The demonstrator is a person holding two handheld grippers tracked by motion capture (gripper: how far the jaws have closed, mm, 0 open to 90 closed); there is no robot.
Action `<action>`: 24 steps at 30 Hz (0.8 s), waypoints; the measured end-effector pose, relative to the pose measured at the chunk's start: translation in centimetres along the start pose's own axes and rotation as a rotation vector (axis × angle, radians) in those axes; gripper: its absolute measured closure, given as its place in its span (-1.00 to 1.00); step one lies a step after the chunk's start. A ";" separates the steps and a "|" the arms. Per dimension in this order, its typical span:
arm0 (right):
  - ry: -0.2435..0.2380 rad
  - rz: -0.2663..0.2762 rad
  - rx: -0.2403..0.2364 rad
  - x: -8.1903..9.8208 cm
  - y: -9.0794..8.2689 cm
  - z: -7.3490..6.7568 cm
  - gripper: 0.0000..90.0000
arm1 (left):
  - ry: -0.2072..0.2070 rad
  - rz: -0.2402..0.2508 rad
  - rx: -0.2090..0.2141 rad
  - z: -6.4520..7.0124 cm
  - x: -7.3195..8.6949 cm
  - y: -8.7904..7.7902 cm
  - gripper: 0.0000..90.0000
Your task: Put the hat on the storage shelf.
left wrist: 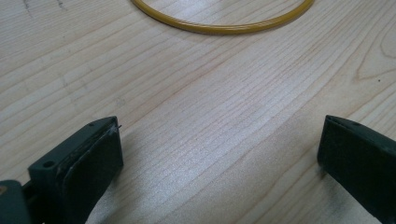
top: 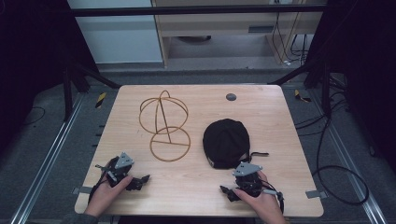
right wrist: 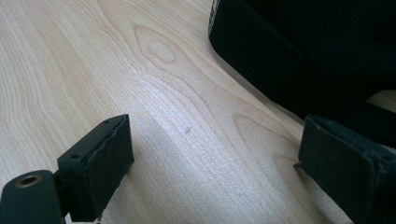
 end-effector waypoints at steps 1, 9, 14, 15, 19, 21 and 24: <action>0.001 0.000 -0.001 0.0 0.0 0.0 -0.78 | 0.000 0.000 0.000 0.0 0.0 0.0 -1.00; 0.007 -0.001 0.007 0.0 0.0 0.0 -0.79 | 0.000 0.000 0.000 0.0 0.0 0.0 -1.00; 0.013 -0.012 0.018 0.0 -0.1 0.2 -0.80 | 0.000 0.000 0.000 0.0 0.0 0.0 -1.00; 0.016 -0.016 0.025 0.0 -0.3 0.3 -0.80 | 0.000 0.000 0.000 0.0 0.0 0.0 -1.00; 0.013 -0.015 0.062 -0.9 -1.4 1.2 -0.79 | 0.000 0.000 0.000 0.0 0.0 0.0 -1.00; -0.005 -0.031 0.080 -1.6 -2.2 1.8 -0.80 | 0.001 -0.001 0.000 0.0 0.0 0.0 -1.00; -0.042 -0.059 0.116 -3.1 -3.7 2.8 -0.81 | -0.001 0.002 0.001 0.0 0.0 0.0 -1.00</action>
Point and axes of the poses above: each handheld gripper's, and its own axes: y roughly forward along the jaws, x roughly out of its underside, z roughly to its right, the point moved 10 cm from there along y, roughly forward along the jaws, and after that the axes turned 1 degree about y, right-handed, at the moved point
